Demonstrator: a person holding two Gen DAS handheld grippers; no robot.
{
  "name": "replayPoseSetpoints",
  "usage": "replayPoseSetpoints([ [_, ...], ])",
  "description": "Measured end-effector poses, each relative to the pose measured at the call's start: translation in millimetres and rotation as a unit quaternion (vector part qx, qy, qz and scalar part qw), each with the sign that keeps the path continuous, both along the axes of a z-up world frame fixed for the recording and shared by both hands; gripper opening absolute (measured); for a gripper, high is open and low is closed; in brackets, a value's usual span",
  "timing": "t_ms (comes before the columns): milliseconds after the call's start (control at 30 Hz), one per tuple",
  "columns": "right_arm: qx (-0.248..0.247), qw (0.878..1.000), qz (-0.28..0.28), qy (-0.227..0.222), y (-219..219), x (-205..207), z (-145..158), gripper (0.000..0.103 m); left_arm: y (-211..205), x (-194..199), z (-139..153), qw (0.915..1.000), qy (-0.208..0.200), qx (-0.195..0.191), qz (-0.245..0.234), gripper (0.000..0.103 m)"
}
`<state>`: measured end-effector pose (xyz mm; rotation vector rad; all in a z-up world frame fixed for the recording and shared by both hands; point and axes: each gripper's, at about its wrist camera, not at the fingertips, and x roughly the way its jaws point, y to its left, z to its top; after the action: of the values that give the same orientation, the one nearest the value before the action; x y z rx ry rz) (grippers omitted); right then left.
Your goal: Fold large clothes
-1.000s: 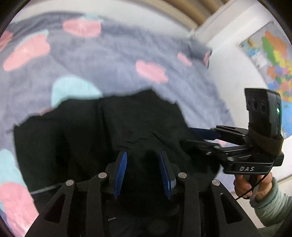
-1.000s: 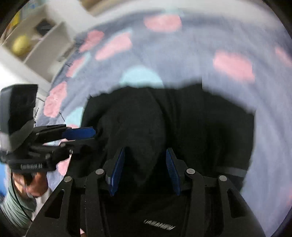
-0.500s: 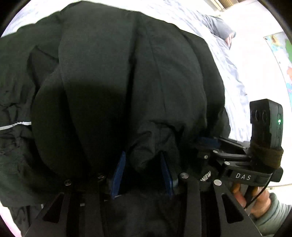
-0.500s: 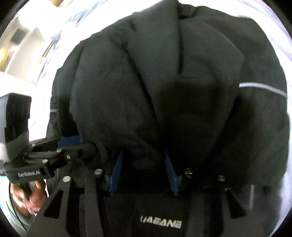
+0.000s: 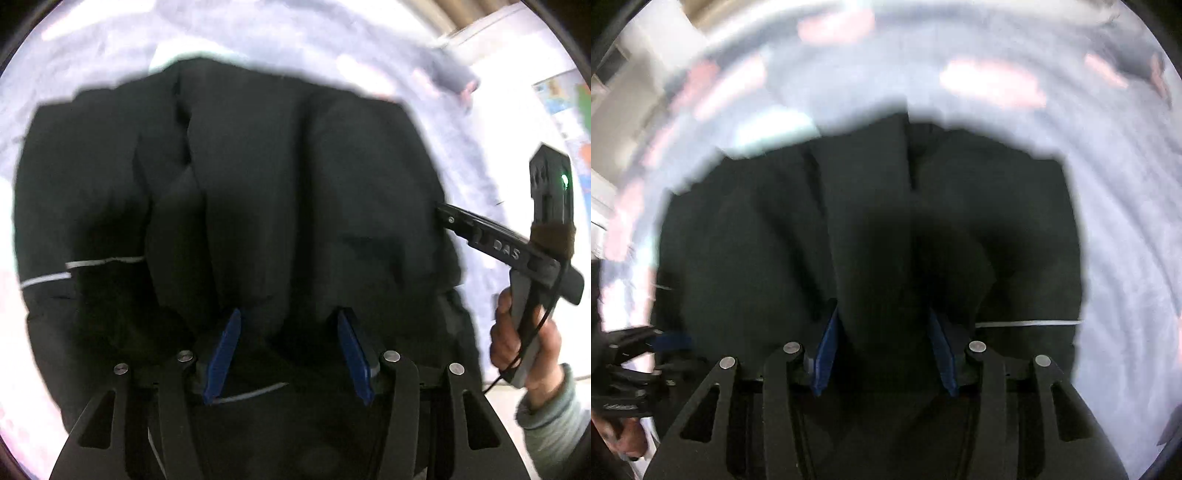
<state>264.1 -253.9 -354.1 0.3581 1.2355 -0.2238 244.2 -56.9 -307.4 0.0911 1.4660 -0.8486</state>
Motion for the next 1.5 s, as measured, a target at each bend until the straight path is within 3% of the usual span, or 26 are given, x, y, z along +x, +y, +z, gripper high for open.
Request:
replayPoseSetpoints([
  [200, -0.007, 1.000, -0.009, 0.006, 4, 4, -3, 0.049, -13, 4, -12, 0.9998, -0.010, 0.012, -0.013, 0.057],
  [333, 0.043, 0.999, -0.029, -0.011, 3, -24, 22, 0.050, 4, 5, 5, 0.9997, 0.005, -0.021, -0.010, 0.057],
  [400, 0.067, 0.997, -0.034, -0.034, 5, -51, 38, 0.052, 30, 1, 30, 0.9992, -0.017, -0.035, -0.004, 0.057],
  [500, 0.051, 0.998, -0.033, -0.032, 10, -84, 50, 0.062, 83, -6, 63, 0.9979, -0.048, -0.040, 0.013, 0.058],
  [633, 0.028, 0.999, -0.009, -0.014, 10, -120, 53, 0.062, 158, -20, 84, 0.9941, -0.059, -0.022, 0.088, 0.058],
  [767, 0.024, 0.999, 0.029, 0.006, -11, -152, 58, 0.062, 217, -57, 87, 0.9792, -0.056, -0.007, 0.195, 0.058],
  [900, 0.016, 0.998, 0.055, 0.014, -27, -187, 57, 0.062, 271, -109, 76, 0.9497, -0.026, -0.024, 0.311, 0.071],
  [1033, 0.011, 0.998, 0.062, 0.031, -46, -228, 53, 0.062, 300, -155, 51, 0.9247, 0.014, -0.035, 0.379, 0.072],
  [1267, 0.056, 0.995, 0.057, 0.055, -60, -304, 30, 0.062, 307, -201, 17, 0.9151, 0.039, -0.008, 0.401, 0.072],
  [1400, 0.074, 0.992, 0.073, 0.072, -50, -331, 15, 0.062, 309, -219, -7, 0.9084, 0.057, -0.011, 0.414, 0.072],
  [1500, 0.115, 0.988, 0.075, 0.077, -44, -345, 4, 0.062, 306, -229, -19, 0.9060, 0.068, -0.012, 0.418, 0.072],
])
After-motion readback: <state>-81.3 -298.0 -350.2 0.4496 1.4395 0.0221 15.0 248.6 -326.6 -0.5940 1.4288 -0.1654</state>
